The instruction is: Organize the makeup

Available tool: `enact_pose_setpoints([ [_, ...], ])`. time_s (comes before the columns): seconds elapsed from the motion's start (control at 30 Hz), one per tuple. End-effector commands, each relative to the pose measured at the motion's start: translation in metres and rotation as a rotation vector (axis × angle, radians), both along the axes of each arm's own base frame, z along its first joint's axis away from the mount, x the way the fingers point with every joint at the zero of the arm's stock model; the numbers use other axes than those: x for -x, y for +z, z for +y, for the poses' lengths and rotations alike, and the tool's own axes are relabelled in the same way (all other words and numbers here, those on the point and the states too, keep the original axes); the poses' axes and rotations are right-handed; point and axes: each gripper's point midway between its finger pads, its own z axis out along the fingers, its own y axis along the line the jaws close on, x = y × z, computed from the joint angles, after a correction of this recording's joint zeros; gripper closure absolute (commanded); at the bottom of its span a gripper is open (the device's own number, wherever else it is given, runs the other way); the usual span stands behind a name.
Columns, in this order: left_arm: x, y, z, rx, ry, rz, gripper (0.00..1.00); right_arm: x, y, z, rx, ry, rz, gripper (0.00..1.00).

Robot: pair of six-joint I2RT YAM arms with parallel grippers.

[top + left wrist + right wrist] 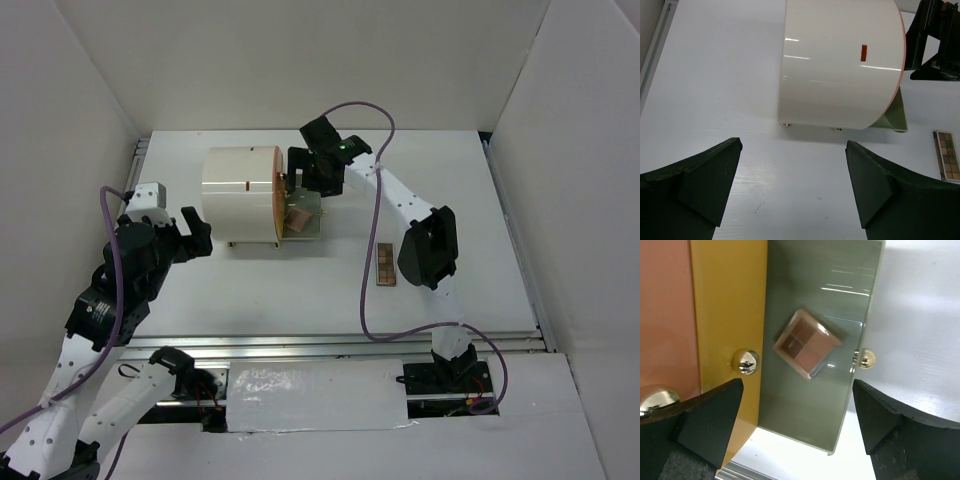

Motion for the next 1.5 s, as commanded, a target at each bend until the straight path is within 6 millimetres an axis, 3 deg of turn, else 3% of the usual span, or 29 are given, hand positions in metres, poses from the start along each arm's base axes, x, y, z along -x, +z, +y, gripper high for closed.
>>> enact_pose_setpoints([
  [0.0, -0.005, 0.012, -0.002, 0.036, 0.007, -0.048, 0.01, 0.002, 0.028, -0.014, 0.011, -0.03, -0.059, 0.01],
  [0.03, -0.005, 0.012, -0.002, 0.036, 0.006, -0.046, 0.01, 0.002, 0.028, -0.023, 0.026, -0.048, -0.061, 0.01],
  [0.13, -0.006, 0.01, -0.003, 0.032, 0.006, -0.039, 0.0, 0.009, 0.012, -0.075, 0.078, -0.13, -0.037, 0.02],
  [0.17, -0.006, 0.011, -0.002, 0.034, 0.006, -0.04, 0.01, 0.027, -0.021, -0.095, 0.138, -0.142, 0.03, 0.01],
  [0.2, -0.006, 0.01, -0.003, 0.031, 0.004, -0.037, 0.01, 0.031, -0.01, -0.106, 0.126, -0.157, -0.013, 0.01],
  [0.3, -0.007, 0.011, -0.006, 0.037, -0.01, -0.038, 0.01, 0.058, -0.038, -0.15, 0.201, -0.218, 0.015, 0.01],
  [0.5, -0.01, 0.006, -0.009, 0.037, -0.023, -0.017, 0.0, 0.092, -0.081, -0.208, 0.248, -0.299, 0.08, 0.0],
  [0.63, -0.01, 0.005, -0.01, 0.037, -0.027, -0.012, 0.01, 0.107, -0.099, -0.219, 0.233, -0.285, 0.128, 0.0],
  [0.87, -0.01, 0.005, -0.01, 0.034, -0.028, -0.013, 0.01, 0.127, -0.133, -0.211, 0.202, -0.236, 0.213, 0.02],
  [1.1, -0.01, 0.005, -0.01, 0.032, -0.028, -0.011, 0.01, 0.136, -0.144, -0.202, 0.226, -0.205, 0.277, 0.11],
  [1.3, -0.01, 0.005, -0.011, 0.032, -0.033, -0.014, 0.01, 0.144, -0.149, -0.211, 0.306, -0.216, 0.314, 0.17],
  [1.4, -0.009, 0.006, -0.011, 0.032, -0.035, -0.015, 0.01, 0.145, -0.15, -0.211, 0.307, -0.218, 0.315, 0.36],
  [1.47, -0.009, 0.006, -0.011, 0.034, -0.035, -0.016, 0.01, 0.145, -0.15, -0.211, 0.312, -0.218, 0.319, 0.41],
])
